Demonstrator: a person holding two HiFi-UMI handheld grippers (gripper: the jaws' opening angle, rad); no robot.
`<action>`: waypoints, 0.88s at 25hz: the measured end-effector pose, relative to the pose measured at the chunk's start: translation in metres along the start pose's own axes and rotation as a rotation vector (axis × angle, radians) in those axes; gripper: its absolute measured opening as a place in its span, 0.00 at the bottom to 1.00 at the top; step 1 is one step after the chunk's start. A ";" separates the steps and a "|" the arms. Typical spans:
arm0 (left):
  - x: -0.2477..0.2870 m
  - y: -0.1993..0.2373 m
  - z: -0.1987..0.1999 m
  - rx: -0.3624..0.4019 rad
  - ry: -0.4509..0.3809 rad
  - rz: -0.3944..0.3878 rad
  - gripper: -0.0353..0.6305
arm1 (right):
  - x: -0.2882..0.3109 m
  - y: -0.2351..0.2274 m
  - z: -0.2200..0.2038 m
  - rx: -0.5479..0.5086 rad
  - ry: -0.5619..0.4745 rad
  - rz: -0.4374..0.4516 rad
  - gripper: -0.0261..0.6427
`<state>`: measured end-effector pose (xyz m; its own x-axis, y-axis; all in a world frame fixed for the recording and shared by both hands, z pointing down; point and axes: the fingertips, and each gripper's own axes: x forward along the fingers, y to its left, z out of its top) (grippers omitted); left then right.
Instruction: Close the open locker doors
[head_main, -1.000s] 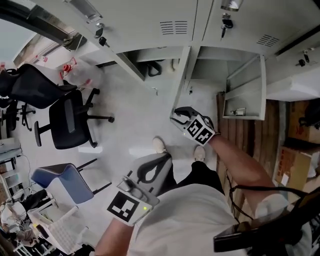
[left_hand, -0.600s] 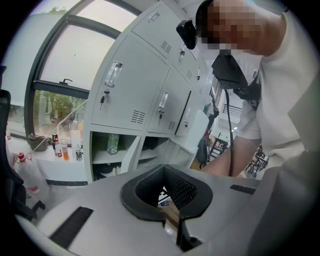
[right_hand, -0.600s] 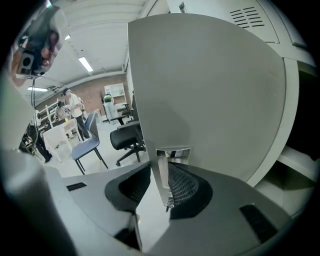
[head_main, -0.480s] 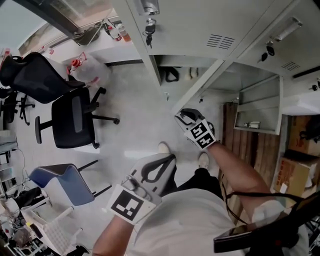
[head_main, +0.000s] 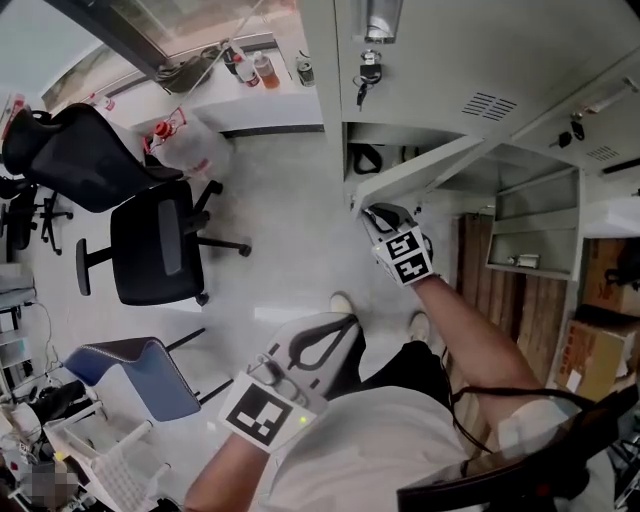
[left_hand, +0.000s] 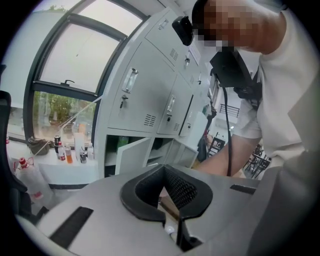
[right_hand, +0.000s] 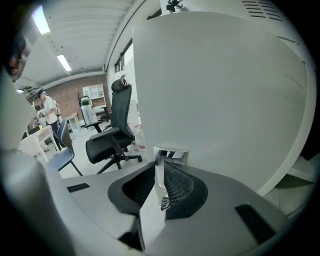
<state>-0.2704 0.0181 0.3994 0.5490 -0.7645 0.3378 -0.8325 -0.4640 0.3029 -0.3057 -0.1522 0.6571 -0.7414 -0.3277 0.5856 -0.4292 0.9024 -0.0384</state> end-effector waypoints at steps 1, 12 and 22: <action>-0.004 0.004 -0.002 -0.002 0.002 0.003 0.07 | 0.005 -0.002 0.004 0.011 -0.006 -0.011 0.12; -0.022 0.040 -0.012 -0.038 0.003 0.016 0.07 | 0.042 -0.032 0.033 0.066 -0.027 -0.099 0.11; -0.030 0.066 -0.016 -0.066 0.000 0.015 0.07 | 0.065 -0.056 0.052 0.159 -0.031 -0.187 0.10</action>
<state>-0.3409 0.0177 0.4238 0.5362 -0.7714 0.3428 -0.8340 -0.4214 0.3561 -0.3568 -0.2388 0.6555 -0.6560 -0.4956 0.5693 -0.6343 0.7708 -0.0600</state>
